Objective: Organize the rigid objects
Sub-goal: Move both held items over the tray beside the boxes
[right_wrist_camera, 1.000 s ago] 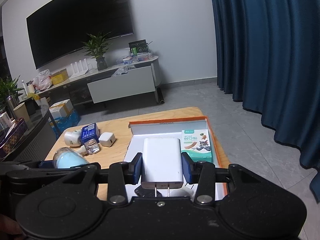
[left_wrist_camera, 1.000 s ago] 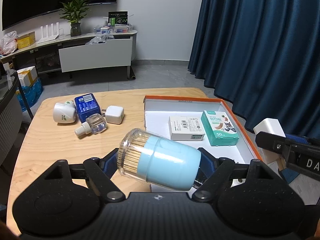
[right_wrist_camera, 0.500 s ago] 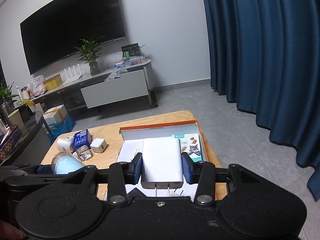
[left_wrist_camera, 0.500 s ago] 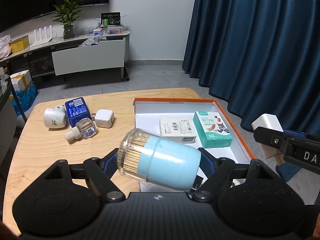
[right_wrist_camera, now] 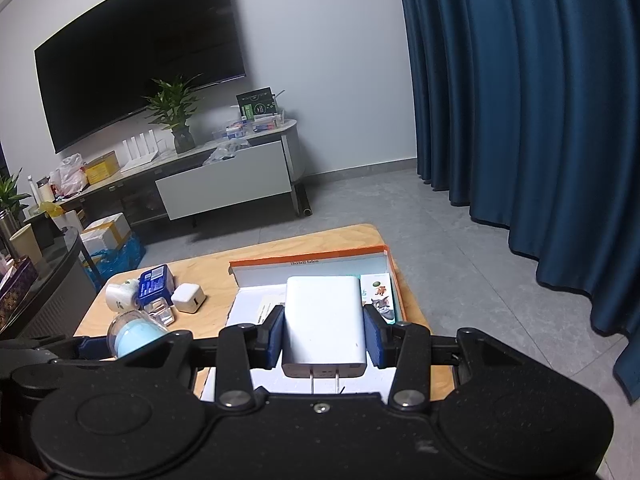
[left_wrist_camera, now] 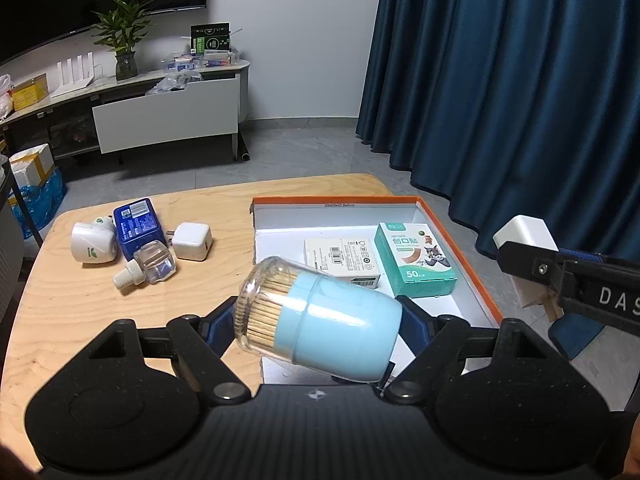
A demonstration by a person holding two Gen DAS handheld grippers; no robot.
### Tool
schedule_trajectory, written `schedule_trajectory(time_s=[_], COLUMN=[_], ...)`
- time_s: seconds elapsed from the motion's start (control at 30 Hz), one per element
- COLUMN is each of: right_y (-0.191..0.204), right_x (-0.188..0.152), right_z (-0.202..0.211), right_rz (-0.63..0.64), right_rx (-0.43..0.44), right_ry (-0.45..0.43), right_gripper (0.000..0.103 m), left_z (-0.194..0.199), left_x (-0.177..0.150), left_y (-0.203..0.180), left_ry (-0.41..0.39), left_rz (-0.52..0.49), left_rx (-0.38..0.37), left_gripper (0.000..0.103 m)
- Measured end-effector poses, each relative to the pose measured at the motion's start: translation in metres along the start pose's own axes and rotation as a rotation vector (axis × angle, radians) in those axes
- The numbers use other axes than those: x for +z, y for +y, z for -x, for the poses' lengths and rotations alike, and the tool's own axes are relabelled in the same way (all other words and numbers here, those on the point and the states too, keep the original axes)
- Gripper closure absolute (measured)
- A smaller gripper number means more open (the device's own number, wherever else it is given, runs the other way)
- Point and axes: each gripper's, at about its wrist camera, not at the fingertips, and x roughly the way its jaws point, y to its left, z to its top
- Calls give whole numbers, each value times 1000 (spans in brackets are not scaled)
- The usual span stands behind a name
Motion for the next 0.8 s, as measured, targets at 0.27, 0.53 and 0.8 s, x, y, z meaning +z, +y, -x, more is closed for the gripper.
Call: schedule_trajectory(time_s=[0.27, 0.53, 0.8], right_y=[-4, -5, -4], right_x=[3, 3, 3], right_z=[-5, -6, -8], right_rz=[1, 1, 2], right_rx=[-3, -2, -5], right_ry=[4, 4, 7], right_gripper=[53, 53, 53], left_z=[-5, -11, -19], left_x=[1, 4, 6], left_y=[-3, -6, -9], left_ry=[5, 10, 18], left_rz=[-2, -4, -9], left_rx=[-8, -16, -25], left_gripper=[21, 21, 21])
